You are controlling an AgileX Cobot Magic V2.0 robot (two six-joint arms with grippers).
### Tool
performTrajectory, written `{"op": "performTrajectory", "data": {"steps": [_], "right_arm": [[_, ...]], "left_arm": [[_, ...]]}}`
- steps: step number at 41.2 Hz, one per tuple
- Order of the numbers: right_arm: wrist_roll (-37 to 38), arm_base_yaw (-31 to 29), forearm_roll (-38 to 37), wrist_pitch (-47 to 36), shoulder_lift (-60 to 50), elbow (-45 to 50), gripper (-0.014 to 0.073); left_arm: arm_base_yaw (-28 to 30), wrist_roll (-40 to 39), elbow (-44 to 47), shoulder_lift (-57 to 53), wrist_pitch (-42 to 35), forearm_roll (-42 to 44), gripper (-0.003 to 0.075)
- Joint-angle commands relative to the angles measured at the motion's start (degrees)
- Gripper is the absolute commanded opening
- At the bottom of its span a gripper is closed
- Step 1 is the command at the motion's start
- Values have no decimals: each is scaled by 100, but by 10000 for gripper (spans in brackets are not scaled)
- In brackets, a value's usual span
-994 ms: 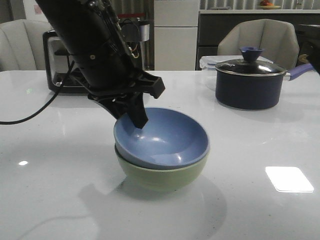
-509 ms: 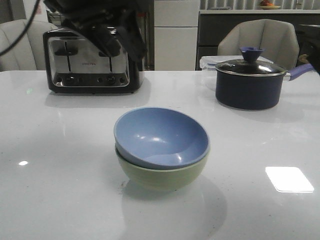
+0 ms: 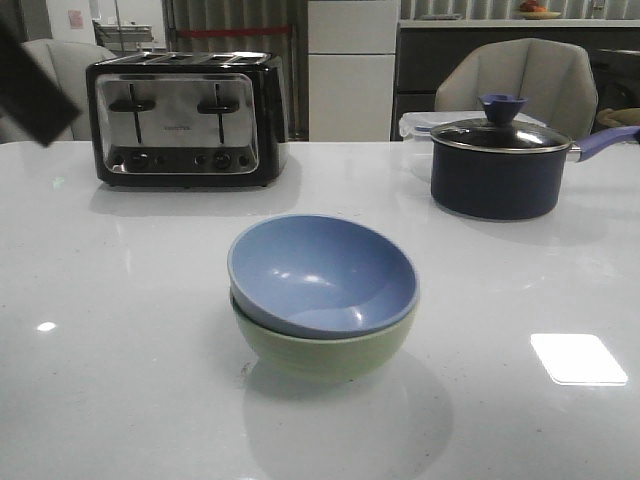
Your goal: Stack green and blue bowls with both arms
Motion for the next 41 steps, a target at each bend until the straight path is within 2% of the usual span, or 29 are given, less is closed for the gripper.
{"op": "performTrajectory", "data": {"steps": [1,16,21,25,30,31,41], "right_arm": [[266,-11,-257,-163,-116,-145,416],[337,-11,-305,-374,-921,395,409],[337,-11,-311,-379,-985,396,296],[337,-11,-311,-364,-979,396,153],[337,-11,-311,-348,-979,396,23],[337,-11,-311,-348,-979,396,20],[342,-11,-305,-319,-979,396,28]], "left_arm": [[-42,-507,131,-583,-111,335,405],[-42,-525,956,-2264,-15,310,400],[-42,-525,981,-2360,-55,310,333],[-42,-525,981,-2360,-97,310,236],[-42,-484,981,-2360,-106,351,112],[-42,-484,981,-2360,-106,366,93],[-42,-485,981,-2360,-64,455,93]]}}
